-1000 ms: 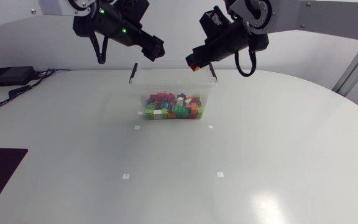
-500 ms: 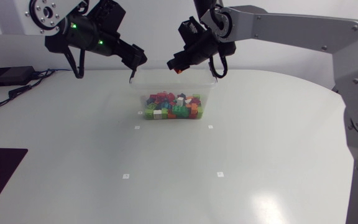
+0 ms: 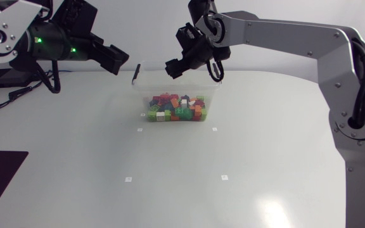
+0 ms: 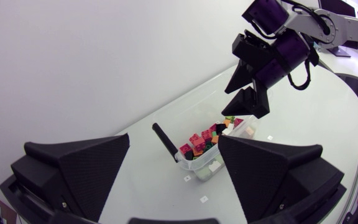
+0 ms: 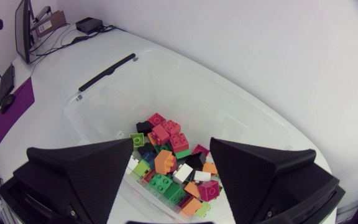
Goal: Place the duplo bricks in the container
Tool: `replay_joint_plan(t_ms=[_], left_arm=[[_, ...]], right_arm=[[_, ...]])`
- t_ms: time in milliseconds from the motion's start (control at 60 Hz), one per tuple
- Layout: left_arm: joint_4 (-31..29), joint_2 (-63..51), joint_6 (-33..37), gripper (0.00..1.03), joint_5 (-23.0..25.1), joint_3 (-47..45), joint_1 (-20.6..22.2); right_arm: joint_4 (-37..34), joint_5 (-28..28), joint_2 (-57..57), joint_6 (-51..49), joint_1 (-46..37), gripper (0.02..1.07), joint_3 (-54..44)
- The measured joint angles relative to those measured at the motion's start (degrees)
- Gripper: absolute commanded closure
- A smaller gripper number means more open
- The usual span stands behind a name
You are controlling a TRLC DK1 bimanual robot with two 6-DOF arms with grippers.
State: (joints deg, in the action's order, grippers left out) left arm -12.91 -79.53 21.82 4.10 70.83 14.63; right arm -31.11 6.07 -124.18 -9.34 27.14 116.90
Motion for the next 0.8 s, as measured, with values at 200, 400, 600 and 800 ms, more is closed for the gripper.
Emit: replay_joint_plan(t_ms=[200,400,600,800], left_arm=[[4.02,5.55,0.0,0.04,-0.35,-6.05,-0.28],[7.5,9.68,0.04,0.04,-0.37,-10.73,-2.64],[9.66,13.94,0.44,0.04,-0.37,-16.74,-4.02],[10.03,17.64,0.39,0.04,-0.39,-19.69,-5.9]], right_arm=[[3.19,-1.86,8.79,0.2,-1.36,0.06,-10.12],[7.96,-4.37,19.28,0.17,-3.91,0.06,-20.76],[12.59,-6.99,28.89,-0.28,-6.78,0.06,-31.56],[17.88,-9.11,38.01,-1.62,-10.47,0.06,-43.19]])
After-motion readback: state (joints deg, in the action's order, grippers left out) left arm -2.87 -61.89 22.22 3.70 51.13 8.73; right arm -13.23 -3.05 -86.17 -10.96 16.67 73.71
